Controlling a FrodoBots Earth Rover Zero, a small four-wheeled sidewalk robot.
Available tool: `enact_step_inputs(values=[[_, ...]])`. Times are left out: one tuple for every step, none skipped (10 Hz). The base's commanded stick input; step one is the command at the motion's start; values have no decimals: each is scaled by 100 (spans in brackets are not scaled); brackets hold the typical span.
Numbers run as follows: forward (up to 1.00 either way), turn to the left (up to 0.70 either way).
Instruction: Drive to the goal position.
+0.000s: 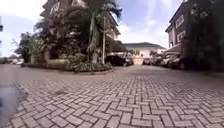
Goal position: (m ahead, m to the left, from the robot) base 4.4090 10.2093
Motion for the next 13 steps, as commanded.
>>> enact_step_inputs(values=[[69,16],[69,7],[69,3],[69,3],[69,3],[69,3],[69,3],[69,3],[69,3],[69,3],[69,3],[69,3],[69,7]])
